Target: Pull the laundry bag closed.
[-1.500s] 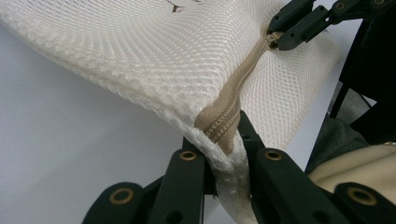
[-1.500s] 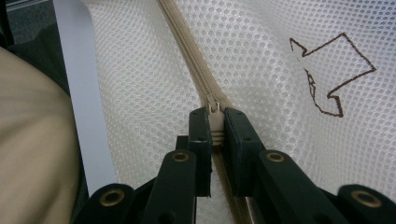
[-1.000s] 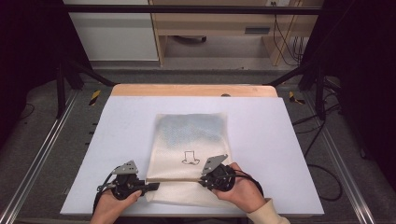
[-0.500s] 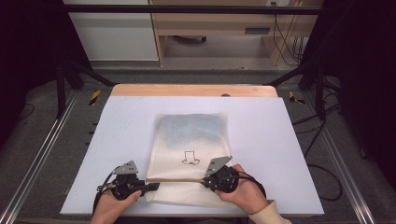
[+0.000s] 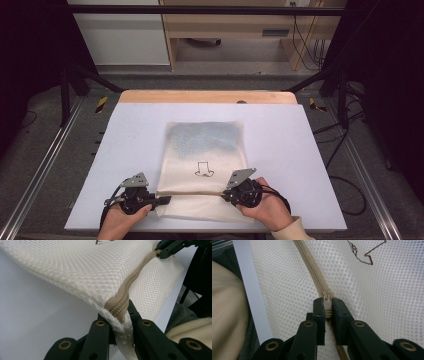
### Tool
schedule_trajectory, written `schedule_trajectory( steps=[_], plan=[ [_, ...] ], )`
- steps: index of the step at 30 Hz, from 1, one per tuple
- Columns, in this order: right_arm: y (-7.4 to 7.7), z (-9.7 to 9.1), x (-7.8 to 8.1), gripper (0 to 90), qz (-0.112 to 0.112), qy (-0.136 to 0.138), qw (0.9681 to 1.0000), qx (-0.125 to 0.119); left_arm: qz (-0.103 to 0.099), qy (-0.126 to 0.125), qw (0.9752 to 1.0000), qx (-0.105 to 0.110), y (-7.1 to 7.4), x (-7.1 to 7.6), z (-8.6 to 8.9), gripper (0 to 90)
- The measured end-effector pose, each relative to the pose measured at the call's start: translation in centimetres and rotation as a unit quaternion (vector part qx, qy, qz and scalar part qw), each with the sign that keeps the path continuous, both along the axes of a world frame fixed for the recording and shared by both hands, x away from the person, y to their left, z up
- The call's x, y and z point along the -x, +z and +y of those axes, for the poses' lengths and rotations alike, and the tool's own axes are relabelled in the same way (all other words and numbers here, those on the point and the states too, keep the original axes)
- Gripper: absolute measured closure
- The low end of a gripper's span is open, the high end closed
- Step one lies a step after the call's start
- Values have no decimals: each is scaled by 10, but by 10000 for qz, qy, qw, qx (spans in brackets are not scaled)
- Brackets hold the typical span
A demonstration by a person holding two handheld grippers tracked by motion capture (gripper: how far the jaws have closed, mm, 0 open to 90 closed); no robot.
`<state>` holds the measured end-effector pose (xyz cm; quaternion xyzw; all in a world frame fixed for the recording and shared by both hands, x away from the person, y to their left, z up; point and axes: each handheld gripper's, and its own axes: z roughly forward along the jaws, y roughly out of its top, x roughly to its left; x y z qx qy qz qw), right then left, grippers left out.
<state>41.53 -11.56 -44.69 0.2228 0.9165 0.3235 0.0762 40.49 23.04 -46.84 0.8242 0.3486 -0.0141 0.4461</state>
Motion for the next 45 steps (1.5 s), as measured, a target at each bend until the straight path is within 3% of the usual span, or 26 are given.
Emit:
schedule_trajectory(
  steps=[45],
  plan=[
    [-2,-2,0,820,-15,-42,10000,0,-48,24,10000,-3,2,0,0,842]
  ],
)
